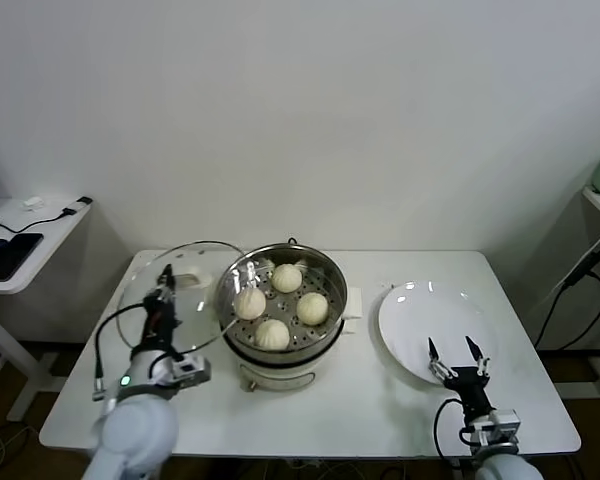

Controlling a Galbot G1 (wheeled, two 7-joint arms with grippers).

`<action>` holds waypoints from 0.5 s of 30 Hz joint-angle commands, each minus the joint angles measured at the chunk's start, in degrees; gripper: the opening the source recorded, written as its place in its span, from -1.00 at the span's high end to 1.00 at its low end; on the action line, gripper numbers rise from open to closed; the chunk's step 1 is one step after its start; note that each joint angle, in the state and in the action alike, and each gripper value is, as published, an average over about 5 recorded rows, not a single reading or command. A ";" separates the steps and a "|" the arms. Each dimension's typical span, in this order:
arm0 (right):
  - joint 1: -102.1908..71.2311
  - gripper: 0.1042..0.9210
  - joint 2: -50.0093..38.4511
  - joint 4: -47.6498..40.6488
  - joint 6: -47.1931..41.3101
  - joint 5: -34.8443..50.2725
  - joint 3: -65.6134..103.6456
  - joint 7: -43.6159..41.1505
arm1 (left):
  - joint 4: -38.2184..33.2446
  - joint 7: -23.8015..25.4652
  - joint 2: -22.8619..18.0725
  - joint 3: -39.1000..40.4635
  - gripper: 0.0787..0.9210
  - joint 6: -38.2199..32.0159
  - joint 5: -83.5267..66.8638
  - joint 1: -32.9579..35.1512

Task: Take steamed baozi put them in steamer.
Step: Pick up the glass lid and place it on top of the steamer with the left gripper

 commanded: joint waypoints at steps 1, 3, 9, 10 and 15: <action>-1.36 -0.76 -0.14 0.55 0.76 0.06 0.62 -0.33 | 3.86 4.48 -9.24 18.10 0.88 7.72 10.74 -9.71; -1.68 -0.76 -0.17 0.49 0.99 0.21 0.99 -0.44 | 4.90 4.40 -10.02 19.09 0.88 8.16 11.32 -10.60; -2.52 -0.76 -0.60 0.32 1.60 1.02 1.78 -0.38 | 8.02 4.40 -12.96 21.67 0.88 9.34 13.96 -12.69; -2.60 -0.76 -0.65 0.30 1.66 1.13 1.85 -0.36 | 8.48 4.38 -13.47 21.97 0.88 9.40 14.37 -12.83; -2.67 -0.76 -0.56 0.26 1.96 1.20 1.99 -0.17 | 10.58 4.14 -15.23 22.77 0.88 9.68 15.51 -13.14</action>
